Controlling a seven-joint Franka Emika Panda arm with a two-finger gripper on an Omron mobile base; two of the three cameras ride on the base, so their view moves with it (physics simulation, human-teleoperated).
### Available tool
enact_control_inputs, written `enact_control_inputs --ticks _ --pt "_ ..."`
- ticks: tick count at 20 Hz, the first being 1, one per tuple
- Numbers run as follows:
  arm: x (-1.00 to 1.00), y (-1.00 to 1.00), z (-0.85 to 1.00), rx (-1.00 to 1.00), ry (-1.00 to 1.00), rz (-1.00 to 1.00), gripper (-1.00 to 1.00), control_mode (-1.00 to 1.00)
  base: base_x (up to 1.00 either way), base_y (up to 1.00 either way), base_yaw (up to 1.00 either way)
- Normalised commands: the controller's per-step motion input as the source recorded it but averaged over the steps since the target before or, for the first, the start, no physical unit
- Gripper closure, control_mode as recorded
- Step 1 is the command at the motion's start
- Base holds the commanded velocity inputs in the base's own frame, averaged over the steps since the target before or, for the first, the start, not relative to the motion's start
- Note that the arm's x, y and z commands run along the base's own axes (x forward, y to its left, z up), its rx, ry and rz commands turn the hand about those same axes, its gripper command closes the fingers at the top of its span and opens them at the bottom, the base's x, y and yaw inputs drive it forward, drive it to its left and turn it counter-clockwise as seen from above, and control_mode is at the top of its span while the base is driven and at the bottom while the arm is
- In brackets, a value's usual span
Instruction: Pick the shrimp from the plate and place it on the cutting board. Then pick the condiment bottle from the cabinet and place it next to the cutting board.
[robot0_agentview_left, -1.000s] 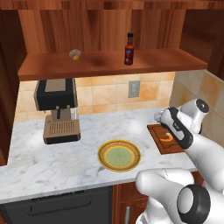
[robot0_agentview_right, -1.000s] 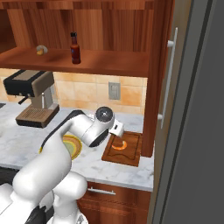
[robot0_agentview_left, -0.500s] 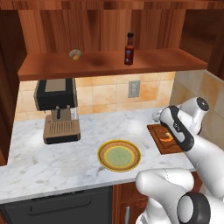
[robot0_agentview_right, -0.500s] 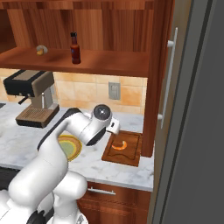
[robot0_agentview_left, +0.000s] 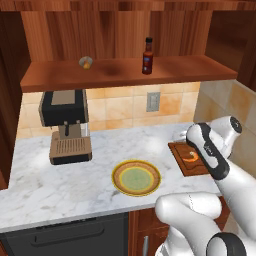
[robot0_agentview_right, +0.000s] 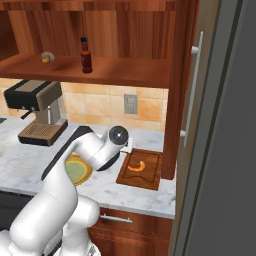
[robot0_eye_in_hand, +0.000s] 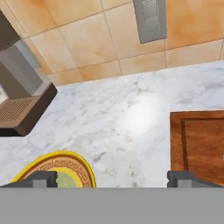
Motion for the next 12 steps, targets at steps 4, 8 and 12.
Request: enact_control_inputs --ticks 4,8,12 --pt "0.0 0.18 0.01 0.0 -0.11 0.18 -1.0 -1.0 0.0 0.0 0.0" --pt "0.03 0.27 0.04 -0.01 -0.08 0.2 -1.0 -1.0 0.0 0.0 0.0" --pt "0.06 0.26 0.06 -0.02 -0.1 0.22 -1.0 -1.0 0.0 0.0 0.0"
